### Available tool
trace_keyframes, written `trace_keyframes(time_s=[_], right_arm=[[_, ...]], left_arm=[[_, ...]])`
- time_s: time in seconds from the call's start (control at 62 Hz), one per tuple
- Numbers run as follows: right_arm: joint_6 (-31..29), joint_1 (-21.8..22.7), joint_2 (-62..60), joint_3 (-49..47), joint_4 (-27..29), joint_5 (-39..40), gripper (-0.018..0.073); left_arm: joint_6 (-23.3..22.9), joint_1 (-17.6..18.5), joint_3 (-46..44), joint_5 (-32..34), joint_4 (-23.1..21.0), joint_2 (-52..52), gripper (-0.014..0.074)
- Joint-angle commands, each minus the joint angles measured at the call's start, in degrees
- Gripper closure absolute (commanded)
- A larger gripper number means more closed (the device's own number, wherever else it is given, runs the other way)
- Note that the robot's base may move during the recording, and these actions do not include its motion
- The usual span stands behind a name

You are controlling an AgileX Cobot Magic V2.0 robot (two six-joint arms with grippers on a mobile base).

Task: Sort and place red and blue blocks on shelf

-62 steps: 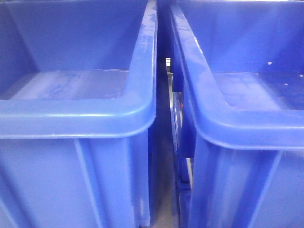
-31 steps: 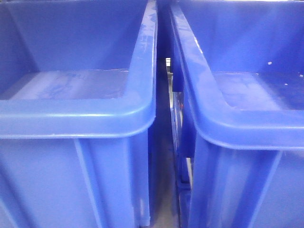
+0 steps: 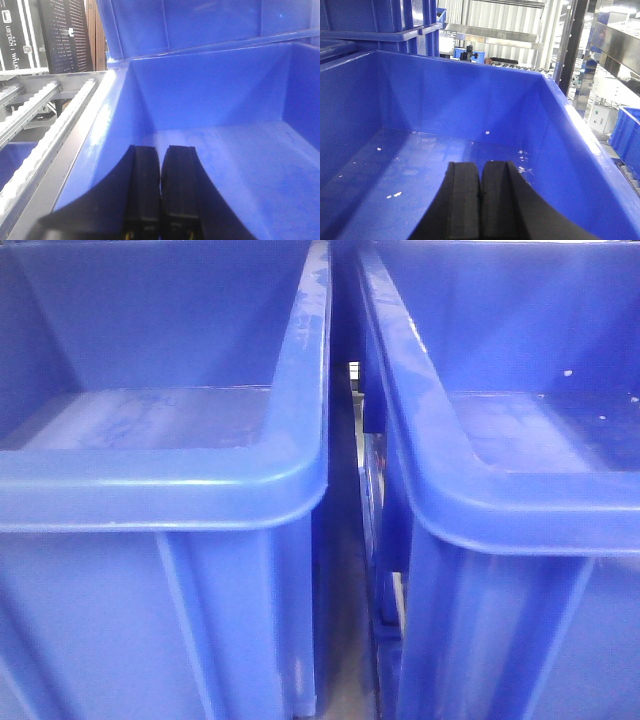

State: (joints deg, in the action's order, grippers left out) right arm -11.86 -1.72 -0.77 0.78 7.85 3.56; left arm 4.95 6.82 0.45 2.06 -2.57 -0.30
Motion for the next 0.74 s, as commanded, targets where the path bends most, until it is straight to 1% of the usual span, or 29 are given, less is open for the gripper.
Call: trace_keyframes(time_s=[0.0,0.726], right_arm=[[-0.2,0.2,-0.9,0.8,-0.8,0.0,0.0508],[-0.2,0.2,-0.9,0.8,-0.8,0.0,0.0508]], left_arm=[[-0.1,0.2,2.1,4.6,-0.5,-1.1,0.0512],[-0.1,0.2,2.1,4.6,-0.5,-1.1,0.0512]])
